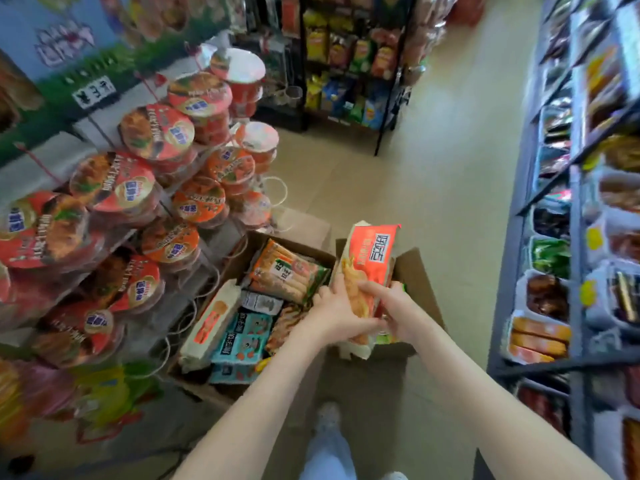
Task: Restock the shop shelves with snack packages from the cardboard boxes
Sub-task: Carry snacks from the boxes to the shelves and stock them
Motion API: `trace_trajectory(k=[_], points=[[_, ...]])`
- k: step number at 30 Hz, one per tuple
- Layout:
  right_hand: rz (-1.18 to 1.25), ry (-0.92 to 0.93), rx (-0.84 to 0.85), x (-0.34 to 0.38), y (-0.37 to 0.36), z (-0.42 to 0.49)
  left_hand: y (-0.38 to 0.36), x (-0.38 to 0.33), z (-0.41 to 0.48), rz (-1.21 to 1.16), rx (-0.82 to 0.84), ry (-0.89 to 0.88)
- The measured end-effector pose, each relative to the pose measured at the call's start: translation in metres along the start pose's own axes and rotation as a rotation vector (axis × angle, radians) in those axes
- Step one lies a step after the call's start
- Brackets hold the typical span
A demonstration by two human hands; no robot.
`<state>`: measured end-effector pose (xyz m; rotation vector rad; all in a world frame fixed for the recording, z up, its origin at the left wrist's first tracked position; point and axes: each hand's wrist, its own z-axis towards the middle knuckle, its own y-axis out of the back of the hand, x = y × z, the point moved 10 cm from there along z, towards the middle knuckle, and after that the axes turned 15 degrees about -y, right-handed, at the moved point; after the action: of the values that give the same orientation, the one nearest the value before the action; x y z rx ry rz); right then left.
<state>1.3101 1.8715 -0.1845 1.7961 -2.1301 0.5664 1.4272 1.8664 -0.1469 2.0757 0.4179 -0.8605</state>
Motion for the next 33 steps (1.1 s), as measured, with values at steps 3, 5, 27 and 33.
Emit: trace_trajectory(k=[3,5,27,33], points=[[0.052,0.143,-0.062,0.022,0.081,-0.051,-0.016,-0.077,0.019,-0.174,0.036,-0.209],[0.102,0.233,-0.09,0.034,0.133,-0.093,-0.027,-0.129,0.028,-0.308,0.041,-0.301],[0.395,0.774,-0.713,0.008,0.445,-0.43,-0.209,-0.562,-0.017,-0.776,1.065,-0.929],[0.632,0.768,-0.793,0.013,0.487,-0.452,-0.223,-0.627,0.001,-0.557,1.073,-1.011]])
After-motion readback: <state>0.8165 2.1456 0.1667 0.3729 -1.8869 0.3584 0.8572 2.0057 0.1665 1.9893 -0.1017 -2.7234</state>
